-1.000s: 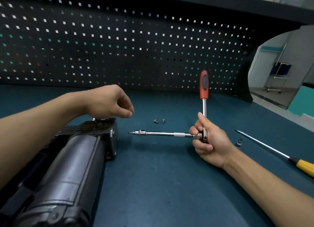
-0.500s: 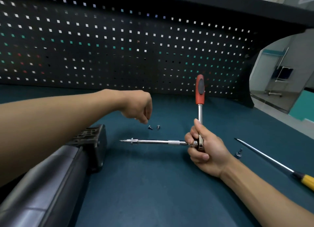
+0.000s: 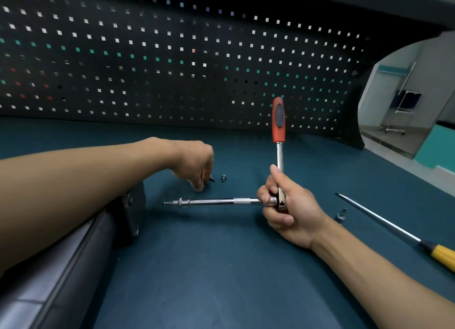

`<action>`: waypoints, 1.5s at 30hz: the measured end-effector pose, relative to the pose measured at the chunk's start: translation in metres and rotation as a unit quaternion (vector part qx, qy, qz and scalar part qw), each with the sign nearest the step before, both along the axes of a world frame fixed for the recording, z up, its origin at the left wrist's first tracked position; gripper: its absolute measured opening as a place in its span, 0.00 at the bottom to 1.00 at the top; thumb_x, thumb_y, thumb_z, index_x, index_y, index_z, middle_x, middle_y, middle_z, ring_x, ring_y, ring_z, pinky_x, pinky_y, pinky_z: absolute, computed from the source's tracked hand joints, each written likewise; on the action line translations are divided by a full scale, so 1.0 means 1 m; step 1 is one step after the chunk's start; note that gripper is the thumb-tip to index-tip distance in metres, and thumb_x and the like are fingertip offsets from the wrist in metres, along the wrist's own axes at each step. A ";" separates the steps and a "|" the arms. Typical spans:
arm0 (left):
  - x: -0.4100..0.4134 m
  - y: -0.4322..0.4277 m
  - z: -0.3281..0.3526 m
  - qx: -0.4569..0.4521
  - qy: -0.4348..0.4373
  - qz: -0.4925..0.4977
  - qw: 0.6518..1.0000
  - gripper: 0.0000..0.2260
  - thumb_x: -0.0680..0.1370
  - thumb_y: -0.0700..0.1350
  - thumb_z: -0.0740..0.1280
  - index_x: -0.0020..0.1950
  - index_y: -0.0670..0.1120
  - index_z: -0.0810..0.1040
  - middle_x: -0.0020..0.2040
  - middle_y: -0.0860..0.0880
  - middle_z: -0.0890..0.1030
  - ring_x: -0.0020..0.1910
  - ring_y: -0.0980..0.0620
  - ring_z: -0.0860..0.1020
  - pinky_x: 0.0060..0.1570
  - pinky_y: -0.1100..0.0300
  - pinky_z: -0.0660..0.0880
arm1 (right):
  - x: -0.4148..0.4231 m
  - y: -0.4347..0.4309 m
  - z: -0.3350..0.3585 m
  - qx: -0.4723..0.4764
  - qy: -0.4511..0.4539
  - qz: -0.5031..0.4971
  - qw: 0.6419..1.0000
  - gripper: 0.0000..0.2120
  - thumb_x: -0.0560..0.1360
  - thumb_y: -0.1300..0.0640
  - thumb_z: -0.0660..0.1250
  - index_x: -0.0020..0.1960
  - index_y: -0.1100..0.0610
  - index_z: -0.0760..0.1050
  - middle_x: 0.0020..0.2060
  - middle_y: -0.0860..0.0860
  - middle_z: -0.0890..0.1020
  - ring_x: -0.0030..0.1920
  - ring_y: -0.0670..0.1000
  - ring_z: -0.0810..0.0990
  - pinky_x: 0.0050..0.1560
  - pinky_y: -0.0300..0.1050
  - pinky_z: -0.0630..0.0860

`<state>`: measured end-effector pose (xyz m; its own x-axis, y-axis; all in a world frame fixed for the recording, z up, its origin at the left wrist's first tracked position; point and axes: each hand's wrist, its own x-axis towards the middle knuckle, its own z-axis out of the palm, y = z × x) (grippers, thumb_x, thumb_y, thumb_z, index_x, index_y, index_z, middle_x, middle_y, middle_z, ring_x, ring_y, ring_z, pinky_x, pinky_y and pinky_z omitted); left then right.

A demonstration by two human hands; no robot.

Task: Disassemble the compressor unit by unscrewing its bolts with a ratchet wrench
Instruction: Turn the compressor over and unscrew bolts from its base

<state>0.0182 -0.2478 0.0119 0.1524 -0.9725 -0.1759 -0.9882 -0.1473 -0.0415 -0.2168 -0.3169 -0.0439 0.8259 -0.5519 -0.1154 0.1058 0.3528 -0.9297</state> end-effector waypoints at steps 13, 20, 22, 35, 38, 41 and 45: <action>0.019 0.099 0.030 -0.083 0.165 0.067 0.981 0.08 0.79 0.50 0.69 0.45 0.49 0.85 0.38 0.57 0.85 0.37 0.60 0.82 0.39 0.66 0.76 | 0.002 0.007 0.004 -0.007 -0.004 0.000 1.000 0.19 0.72 0.41 0.66 0.33 0.52 0.64 0.30 0.50 0.73 0.16 0.44 0.57 0.17 0.32 0.53; 0.005 0.123 0.027 -0.056 0.242 0.064 0.966 0.13 0.81 0.55 0.65 0.45 0.52 0.86 0.34 0.62 0.82 0.31 0.66 0.74 0.34 0.75 0.67 | 0.000 0.022 0.012 0.048 -0.052 0.033 0.997 0.18 0.74 0.42 0.63 0.33 0.51 0.64 0.29 0.47 0.71 0.14 0.42 0.58 0.16 0.31 0.53; 0.002 0.122 0.025 -0.032 0.239 0.061 0.968 0.16 0.81 0.57 0.63 0.45 0.51 0.87 0.33 0.61 0.80 0.30 0.64 0.72 0.33 0.73 0.66 | -0.002 0.026 0.013 0.055 -0.053 0.037 0.996 0.18 0.74 0.42 0.63 0.33 0.51 0.63 0.29 0.47 0.71 0.14 0.42 0.58 0.17 0.31 0.52; 0.001 0.125 0.025 -0.025 0.347 0.070 0.935 0.17 0.82 0.54 0.62 0.46 0.48 0.86 0.40 0.55 0.85 0.35 0.64 0.79 0.36 0.72 0.71 | 0.000 0.027 0.012 0.051 -0.040 0.037 0.997 0.19 0.75 0.42 0.62 0.32 0.52 0.64 0.29 0.47 0.71 0.14 0.42 0.58 0.17 0.31 0.52; 0.001 0.126 0.025 -0.016 0.346 0.075 0.935 0.18 0.77 0.59 0.63 0.47 0.48 0.87 0.43 0.53 0.86 0.38 0.60 0.79 0.42 0.66 0.73 | 0.000 0.028 0.012 0.052 -0.036 0.038 0.997 0.19 0.75 0.41 0.62 0.32 0.52 0.64 0.28 0.47 0.71 0.14 0.42 0.58 0.17 0.31 0.51; 0.001 0.127 0.026 -0.013 0.334 0.073 0.940 0.20 0.74 0.62 0.63 0.47 0.49 0.87 0.44 0.54 0.86 0.39 0.58 0.78 0.45 0.61 0.74 | 0.000 0.028 0.012 0.057 -0.034 0.035 0.997 0.19 0.75 0.41 0.62 0.33 0.52 0.64 0.28 0.47 0.71 0.14 0.42 0.58 0.17 0.31 0.51; -0.001 0.128 0.027 -0.012 0.315 0.070 0.946 0.21 0.73 0.65 0.63 0.46 0.51 0.87 0.43 0.54 0.86 0.38 0.57 0.75 0.43 0.62 0.72 | -0.001 0.029 0.014 0.067 -0.023 0.034 0.997 0.19 0.74 0.42 0.63 0.33 0.52 0.64 0.29 0.46 0.71 0.14 0.41 0.58 0.19 0.32 0.48</action>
